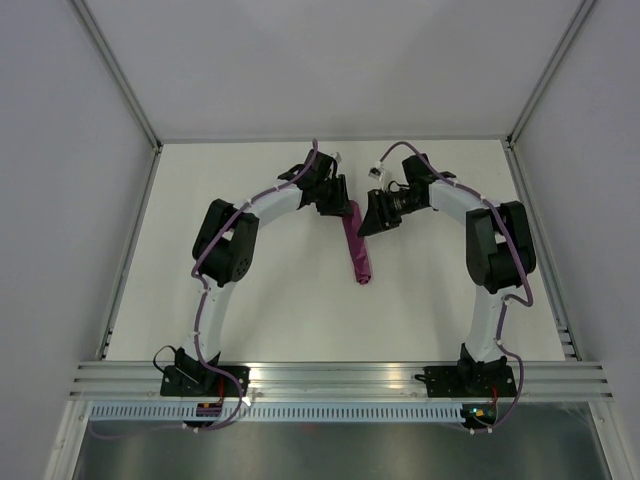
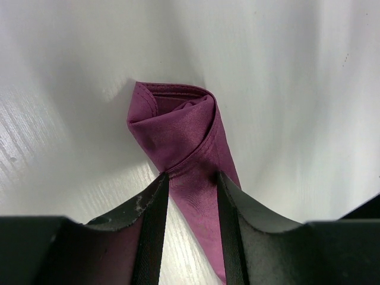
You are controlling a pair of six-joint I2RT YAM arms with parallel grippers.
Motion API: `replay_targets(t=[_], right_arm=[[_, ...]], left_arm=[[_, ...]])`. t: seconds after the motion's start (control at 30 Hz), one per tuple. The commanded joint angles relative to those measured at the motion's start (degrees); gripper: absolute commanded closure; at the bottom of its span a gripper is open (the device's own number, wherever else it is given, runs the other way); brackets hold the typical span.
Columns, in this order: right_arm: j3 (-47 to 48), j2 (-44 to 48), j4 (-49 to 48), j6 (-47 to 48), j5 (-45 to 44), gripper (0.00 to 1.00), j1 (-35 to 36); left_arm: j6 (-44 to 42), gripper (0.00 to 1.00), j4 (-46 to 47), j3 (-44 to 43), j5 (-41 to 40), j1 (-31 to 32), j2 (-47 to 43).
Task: Fold the napkin, place the utensils inside, and roll it up
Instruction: Roll the napkin at the center of the board, then reset both arms
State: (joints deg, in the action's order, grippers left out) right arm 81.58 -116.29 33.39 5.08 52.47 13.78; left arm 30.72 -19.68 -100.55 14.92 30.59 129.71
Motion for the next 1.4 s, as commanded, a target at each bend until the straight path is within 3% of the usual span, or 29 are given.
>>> replay_targets(t=[0.0,0.37,0.57,0.83,1.07,1.37], right_arm=[[2.0,4.8,-1.1,-1.7,-1.0,0.43,-1.7],[-1.2,10.7,-2.2,0.7,-2.9,0.41,-7.7],[-5.0,17.3,-1.0,4.4,-5.6,0.40,-13.4],[-14.1,34.5,-3.1,7.7,-11.9,0.35,-22.1],[-17.9,42.4,-1.6,8.9,-16.0,0.32,-25.5],[-20.3,47.7,-3.4,8.2,-19.0,0.30,-25.7]], left_arm=[[-3.3,0.57,-0.7,-2.0,1.2,-0.3,-3.4],[-8.0,0.55,-0.7,2.5,-1.6,-1.2,-17.3],[-9.3,0.55,-0.4,18.2,-6.2,-1.3,-33.8],[-8.7,0.52,2.1,36.7,-8.6,-1.4,-58.9],[-9.5,0.51,0.4,43.6,-8.7,-1.4,-70.3],[-10.9,0.50,-1.1,46.7,-8.2,-1.4,-76.7]])
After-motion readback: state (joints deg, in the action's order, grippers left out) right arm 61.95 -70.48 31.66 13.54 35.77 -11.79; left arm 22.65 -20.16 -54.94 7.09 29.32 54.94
